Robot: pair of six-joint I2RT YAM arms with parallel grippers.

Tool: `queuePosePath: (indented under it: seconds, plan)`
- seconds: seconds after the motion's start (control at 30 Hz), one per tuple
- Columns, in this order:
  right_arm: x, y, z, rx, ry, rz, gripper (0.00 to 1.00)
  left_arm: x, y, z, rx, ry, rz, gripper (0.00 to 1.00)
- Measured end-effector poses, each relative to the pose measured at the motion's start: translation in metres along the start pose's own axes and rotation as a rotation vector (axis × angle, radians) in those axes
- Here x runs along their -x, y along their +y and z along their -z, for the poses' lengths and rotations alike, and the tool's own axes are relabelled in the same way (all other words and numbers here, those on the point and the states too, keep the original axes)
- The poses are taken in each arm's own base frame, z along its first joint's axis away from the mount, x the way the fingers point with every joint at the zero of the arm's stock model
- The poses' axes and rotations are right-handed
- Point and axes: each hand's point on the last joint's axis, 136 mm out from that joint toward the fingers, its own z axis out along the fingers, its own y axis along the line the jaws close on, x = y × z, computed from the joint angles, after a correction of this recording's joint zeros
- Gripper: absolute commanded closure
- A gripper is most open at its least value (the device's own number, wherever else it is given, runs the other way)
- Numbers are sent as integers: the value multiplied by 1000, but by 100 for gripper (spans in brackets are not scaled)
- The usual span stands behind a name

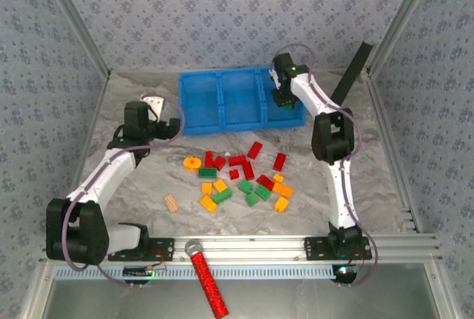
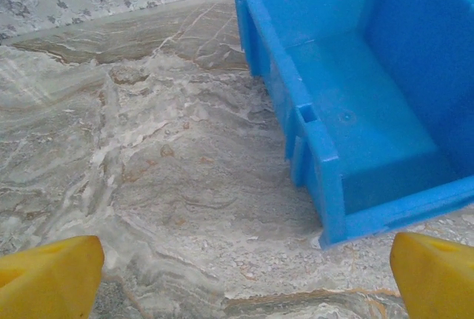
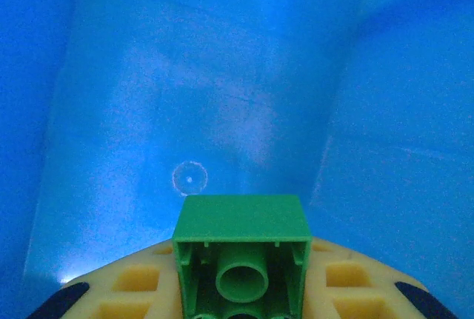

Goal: Sort the legos into containers by color
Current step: Place the lego in the container.

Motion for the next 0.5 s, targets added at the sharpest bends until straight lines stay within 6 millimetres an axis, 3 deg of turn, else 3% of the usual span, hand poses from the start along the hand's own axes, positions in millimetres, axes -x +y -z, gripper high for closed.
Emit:
queuePosePath:
  seconds: [0.27, 0.5]
  plan:
    - [-9, 9, -26, -10, 59, -29, 74, -14, -7, -2, -17, 25, -9, 1]
    - [-3, 8, -19, -5, 53, -60, 61, -11, -16, -2, -35, 14, -22, 1]
